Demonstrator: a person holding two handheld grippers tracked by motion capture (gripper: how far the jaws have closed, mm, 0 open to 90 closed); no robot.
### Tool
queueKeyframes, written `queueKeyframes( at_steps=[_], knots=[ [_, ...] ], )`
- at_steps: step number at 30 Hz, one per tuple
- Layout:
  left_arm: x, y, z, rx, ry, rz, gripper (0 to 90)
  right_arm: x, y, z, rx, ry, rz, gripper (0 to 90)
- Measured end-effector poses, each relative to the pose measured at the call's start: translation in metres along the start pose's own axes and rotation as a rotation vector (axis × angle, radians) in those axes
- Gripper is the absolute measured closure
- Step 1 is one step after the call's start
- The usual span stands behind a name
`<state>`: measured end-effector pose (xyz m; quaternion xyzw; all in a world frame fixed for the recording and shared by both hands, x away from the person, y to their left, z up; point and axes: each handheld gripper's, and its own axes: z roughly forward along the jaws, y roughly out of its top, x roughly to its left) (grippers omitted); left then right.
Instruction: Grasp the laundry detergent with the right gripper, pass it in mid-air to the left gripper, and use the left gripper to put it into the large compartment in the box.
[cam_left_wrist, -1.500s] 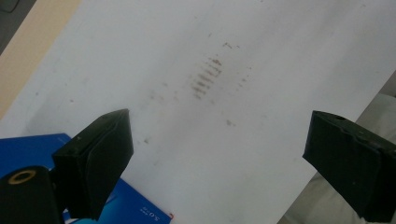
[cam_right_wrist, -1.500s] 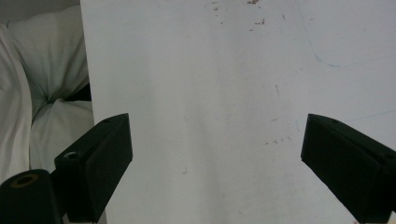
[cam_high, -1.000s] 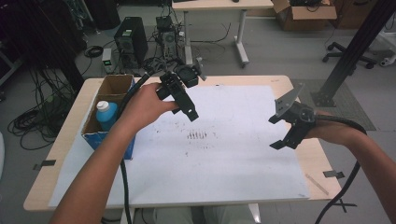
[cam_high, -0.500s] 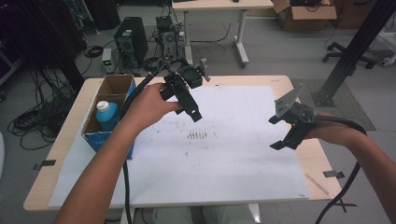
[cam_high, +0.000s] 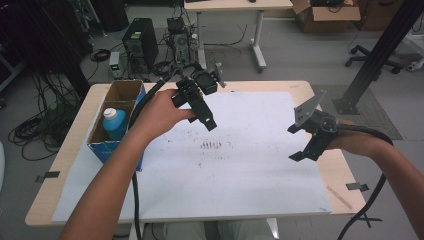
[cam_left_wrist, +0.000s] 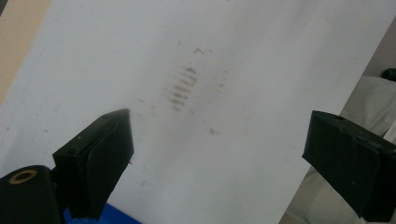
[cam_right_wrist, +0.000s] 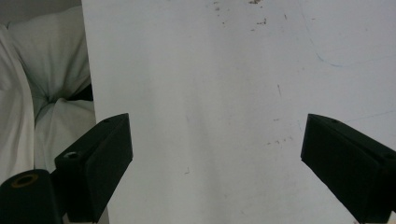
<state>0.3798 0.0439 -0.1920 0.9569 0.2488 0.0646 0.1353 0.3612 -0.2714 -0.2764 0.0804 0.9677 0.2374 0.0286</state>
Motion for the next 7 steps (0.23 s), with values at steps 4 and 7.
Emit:
queueKeyframes(
  at_steps=[4, 7],
  knots=[
    [-0.0002, -0.0003, -0.0007, -0.002, 0.0, -0.002, 8.8, 0.0007, -0.0004, -0.0017, -0.002, -0.003, 0.003, 9.0],
    [0.0, -0.0005, -0.0015, -0.005, -0.001, -0.003, 8.8, 0.0018, -0.001, -0.003, -0.004, -0.005, 0.001, 9.0]
  ],
)
